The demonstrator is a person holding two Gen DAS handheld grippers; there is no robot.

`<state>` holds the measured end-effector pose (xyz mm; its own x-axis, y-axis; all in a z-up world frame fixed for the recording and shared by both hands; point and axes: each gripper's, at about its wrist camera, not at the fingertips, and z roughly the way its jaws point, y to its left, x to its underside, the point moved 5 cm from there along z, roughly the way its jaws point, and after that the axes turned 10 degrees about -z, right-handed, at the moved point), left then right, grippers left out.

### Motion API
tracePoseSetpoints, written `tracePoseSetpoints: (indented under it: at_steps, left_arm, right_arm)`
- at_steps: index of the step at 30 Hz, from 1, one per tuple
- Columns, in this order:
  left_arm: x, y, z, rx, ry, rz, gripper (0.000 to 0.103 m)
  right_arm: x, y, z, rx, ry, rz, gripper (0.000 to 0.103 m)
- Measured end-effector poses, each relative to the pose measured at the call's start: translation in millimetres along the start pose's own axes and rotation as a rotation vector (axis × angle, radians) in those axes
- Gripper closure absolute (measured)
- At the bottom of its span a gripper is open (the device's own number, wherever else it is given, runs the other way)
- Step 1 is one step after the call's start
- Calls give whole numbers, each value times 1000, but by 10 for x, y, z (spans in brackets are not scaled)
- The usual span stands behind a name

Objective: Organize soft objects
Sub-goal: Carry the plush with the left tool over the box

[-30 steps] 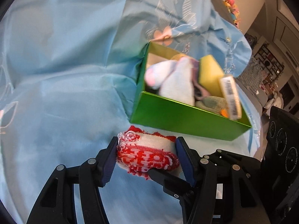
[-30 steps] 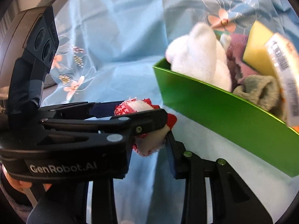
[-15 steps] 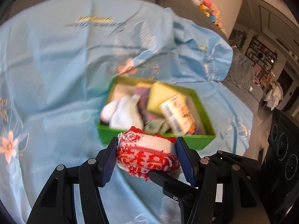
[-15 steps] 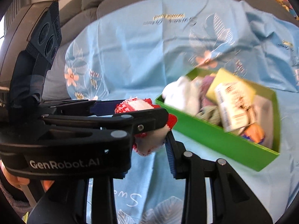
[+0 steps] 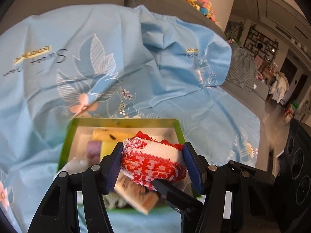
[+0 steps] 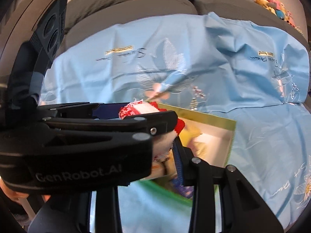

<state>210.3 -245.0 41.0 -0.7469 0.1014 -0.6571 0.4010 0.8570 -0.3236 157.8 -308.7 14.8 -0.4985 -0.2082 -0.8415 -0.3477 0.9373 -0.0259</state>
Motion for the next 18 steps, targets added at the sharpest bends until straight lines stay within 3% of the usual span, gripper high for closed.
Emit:
tracePoseSetpoints:
  at_steps: [5,11,18]
  left_arm:
    - [-52,61,311,-49,30,16,41]
    - [-67,302,568,-95,74,-31,41]
    - [-66,399,620,-90,91,-83,39]
  right_arm:
    - [29,-206,281,-11,36,28,68]
    - [45,-237,644,-40,94,48,67]
    - [81,-229,769,-41,140,52,62]
